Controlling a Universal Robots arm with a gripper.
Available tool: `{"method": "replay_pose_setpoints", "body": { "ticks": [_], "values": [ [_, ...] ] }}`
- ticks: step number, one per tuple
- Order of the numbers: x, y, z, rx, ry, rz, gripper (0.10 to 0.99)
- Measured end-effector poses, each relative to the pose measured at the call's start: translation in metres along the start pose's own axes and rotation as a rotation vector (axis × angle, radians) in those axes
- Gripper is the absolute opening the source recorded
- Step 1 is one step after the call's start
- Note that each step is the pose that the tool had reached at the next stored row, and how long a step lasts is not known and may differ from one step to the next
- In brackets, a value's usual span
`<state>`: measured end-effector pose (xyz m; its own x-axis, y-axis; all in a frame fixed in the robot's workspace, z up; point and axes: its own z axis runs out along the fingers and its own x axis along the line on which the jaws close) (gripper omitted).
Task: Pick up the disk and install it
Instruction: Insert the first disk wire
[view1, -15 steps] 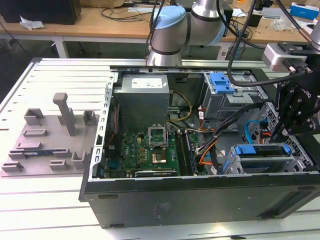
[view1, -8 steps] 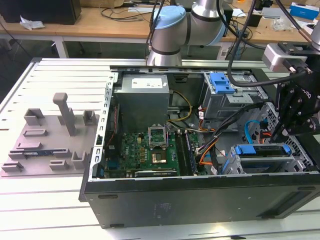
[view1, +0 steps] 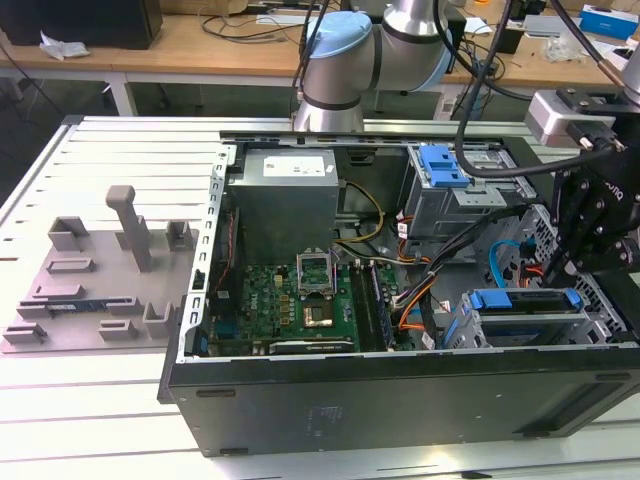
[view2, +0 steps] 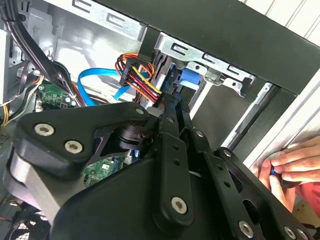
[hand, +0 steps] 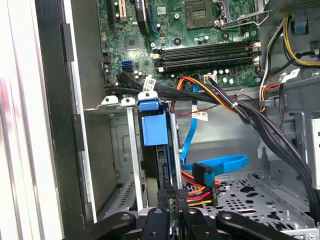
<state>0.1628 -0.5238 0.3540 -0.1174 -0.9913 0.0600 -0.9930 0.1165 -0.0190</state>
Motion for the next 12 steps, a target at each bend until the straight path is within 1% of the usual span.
{"method": "replay_pose_setpoints", "body": {
  "ticks": [12],
  "values": [
    [0.0001,0.0002,0.0035,0.0,0.0002,0.0,0.169]
  ]
}}
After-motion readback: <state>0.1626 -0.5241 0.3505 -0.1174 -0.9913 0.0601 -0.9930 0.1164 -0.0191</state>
